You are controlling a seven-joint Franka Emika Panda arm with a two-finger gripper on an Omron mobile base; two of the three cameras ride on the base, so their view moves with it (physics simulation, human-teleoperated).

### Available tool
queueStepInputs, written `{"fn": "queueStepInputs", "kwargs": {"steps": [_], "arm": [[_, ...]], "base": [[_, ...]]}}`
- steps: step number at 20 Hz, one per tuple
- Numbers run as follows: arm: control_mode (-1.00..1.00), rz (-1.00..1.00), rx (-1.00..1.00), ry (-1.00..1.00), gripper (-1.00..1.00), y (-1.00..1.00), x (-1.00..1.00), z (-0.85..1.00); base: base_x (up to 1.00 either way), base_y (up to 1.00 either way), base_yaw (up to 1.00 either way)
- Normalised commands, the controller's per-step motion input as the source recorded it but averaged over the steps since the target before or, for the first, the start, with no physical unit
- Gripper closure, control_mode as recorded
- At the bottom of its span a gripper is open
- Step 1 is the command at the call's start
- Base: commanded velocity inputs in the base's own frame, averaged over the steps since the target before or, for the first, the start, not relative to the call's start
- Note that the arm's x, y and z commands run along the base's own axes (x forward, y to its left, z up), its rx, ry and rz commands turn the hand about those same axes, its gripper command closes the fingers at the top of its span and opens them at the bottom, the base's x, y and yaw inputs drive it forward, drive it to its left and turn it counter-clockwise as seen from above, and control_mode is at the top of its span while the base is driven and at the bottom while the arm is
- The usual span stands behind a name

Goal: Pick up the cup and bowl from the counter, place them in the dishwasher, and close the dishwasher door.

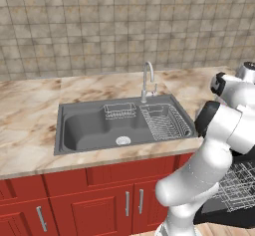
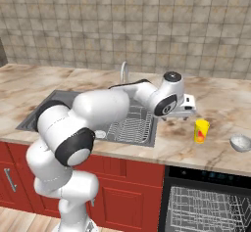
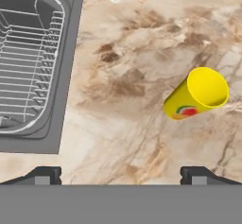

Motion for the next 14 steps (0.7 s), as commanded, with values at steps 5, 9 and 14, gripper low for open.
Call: {"fn": "queueStepInputs", "kwargs": {"steps": [5, 9, 14], "arm": [[-1.00, 0.00, 0.00, 0.00, -1.00, -0.29, 0.26, -0.17], [-1.00, 0.00, 0.00, 0.00, -1.00, -0.29, 0.27, -0.20], [-1.00, 0.00, 0.00, 0.00, -1.00, -0.27, 0.28, -0.23]], "base": [[0.00, 0.00, 0.00], [0.00, 0.00, 0.00], [0.00, 0.00, 0.00]]}}
